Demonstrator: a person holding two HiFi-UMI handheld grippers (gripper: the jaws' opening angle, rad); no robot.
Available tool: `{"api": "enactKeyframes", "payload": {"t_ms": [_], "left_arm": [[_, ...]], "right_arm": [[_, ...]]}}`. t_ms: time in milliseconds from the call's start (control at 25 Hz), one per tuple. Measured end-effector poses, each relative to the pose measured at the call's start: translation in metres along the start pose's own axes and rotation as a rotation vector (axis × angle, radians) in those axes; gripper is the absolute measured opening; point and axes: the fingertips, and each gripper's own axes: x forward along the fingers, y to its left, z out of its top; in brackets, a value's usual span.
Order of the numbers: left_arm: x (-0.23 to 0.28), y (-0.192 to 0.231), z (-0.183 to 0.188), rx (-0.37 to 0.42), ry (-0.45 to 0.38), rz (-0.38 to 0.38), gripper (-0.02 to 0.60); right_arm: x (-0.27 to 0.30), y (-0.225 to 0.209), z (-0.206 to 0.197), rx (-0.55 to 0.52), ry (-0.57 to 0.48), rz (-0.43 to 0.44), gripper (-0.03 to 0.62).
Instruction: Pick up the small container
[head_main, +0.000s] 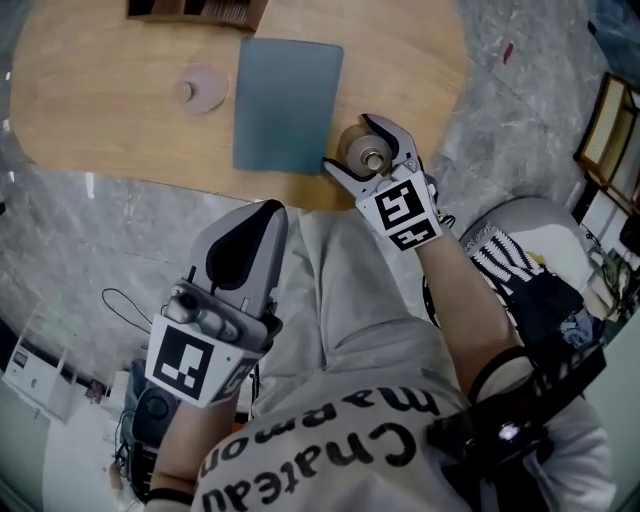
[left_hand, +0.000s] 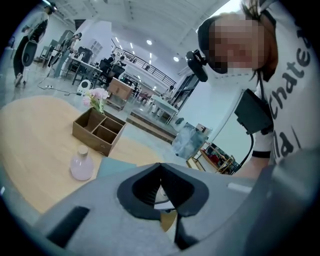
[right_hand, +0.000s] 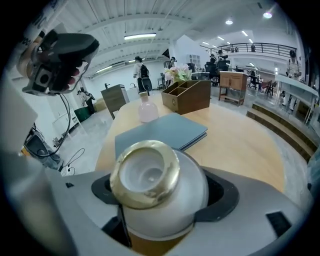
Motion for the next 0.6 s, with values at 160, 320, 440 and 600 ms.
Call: {"api": "enactKeyframes", "payload": {"t_ms": [160, 320, 440, 600], "left_arm": [[0.002, -0.002, 0.006, -0.003, 0.011, 0.001, 0.015], [0.002, 0.000, 0.010, -0.010, 0.000, 0.012, 0.015], [0.001, -0.002, 0.007, -0.018, 0.011, 0.019, 0.015], [0.000, 0.001, 0.014, -0.004, -0.010, 0.031, 0.015]], "right_arm": [[-0.001, -0.001, 0.000, -0.017, 0.014, -0.001, 0.353], [-0.001, -0.004, 0.001, -0.033, 0.022, -0.011, 0.353], [-0.005, -0.009, 0.000, -0.013, 0.020, -0.032, 0.353], [-0.005, -0.013, 0.002, -0.005, 0.018, -0.061, 0.351]]}}
